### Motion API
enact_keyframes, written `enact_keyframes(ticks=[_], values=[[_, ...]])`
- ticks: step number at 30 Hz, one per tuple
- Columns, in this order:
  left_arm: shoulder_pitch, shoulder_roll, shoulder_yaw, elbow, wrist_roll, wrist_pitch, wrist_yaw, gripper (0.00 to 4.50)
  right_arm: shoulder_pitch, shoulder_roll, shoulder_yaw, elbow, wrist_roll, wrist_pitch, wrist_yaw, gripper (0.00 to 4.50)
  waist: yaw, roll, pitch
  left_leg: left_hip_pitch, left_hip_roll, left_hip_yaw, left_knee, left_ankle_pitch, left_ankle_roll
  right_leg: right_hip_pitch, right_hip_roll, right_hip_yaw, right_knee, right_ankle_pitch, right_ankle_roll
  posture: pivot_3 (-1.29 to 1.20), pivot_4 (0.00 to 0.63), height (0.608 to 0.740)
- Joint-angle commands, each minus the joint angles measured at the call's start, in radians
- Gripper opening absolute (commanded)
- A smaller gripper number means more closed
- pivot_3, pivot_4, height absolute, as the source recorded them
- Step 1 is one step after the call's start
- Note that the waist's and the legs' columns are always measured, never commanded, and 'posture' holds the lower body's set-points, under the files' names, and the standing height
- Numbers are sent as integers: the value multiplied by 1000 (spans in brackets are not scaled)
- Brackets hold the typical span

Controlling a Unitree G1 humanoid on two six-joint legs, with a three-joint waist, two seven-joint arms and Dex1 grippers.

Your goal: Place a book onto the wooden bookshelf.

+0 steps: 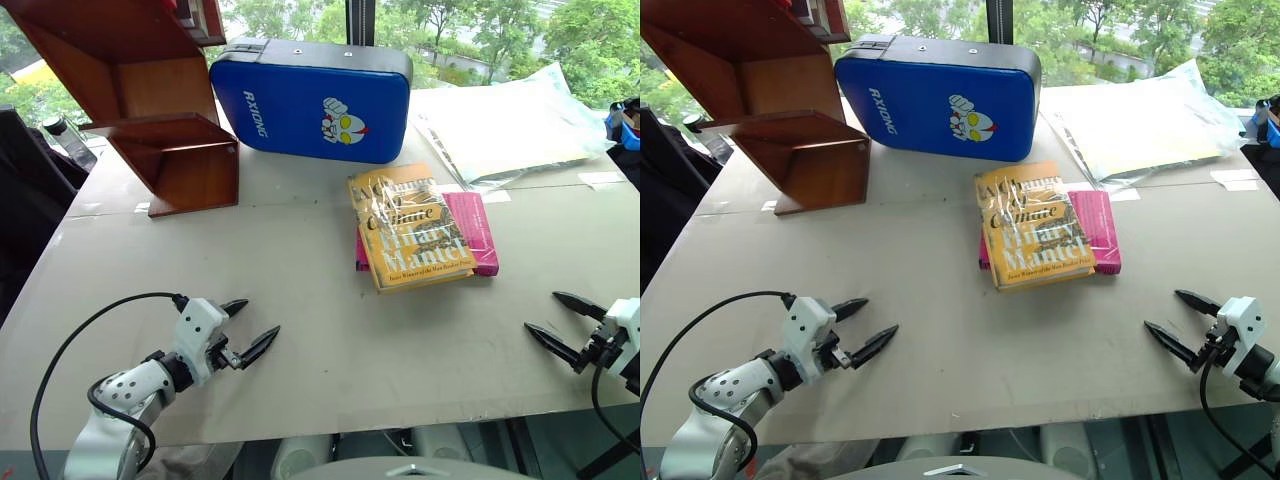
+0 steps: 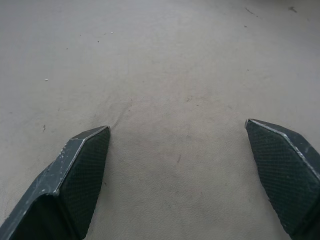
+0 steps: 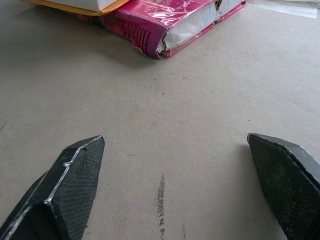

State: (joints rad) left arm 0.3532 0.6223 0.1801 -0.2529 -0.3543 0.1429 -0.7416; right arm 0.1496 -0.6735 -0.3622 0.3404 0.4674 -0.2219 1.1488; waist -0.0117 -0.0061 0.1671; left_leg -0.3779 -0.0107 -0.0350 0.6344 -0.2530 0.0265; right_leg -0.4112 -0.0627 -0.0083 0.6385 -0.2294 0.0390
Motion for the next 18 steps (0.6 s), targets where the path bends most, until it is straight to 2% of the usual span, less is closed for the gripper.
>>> enact_keyframes(ticks=[1, 18], values=[[8, 10, 28, 50, 7, 44, 11, 4458, 0, -4, -10, -17, 3, 9, -2, 4500, 0, 0, 0, 0, 0, 0, 0, 0, 0, 0, 0, 0, 0, 0, 0, 0, 150, 740], [27, -17, 26, 18, -46, 44, -21, 4458, -24, -6, -4, -35, -17, 79, -38, 4500, 0, 1, 0, 0, 0, 1, 2, 0, 0, 0, 1, 0, 1, 1, -1, 0, 150, 740]])
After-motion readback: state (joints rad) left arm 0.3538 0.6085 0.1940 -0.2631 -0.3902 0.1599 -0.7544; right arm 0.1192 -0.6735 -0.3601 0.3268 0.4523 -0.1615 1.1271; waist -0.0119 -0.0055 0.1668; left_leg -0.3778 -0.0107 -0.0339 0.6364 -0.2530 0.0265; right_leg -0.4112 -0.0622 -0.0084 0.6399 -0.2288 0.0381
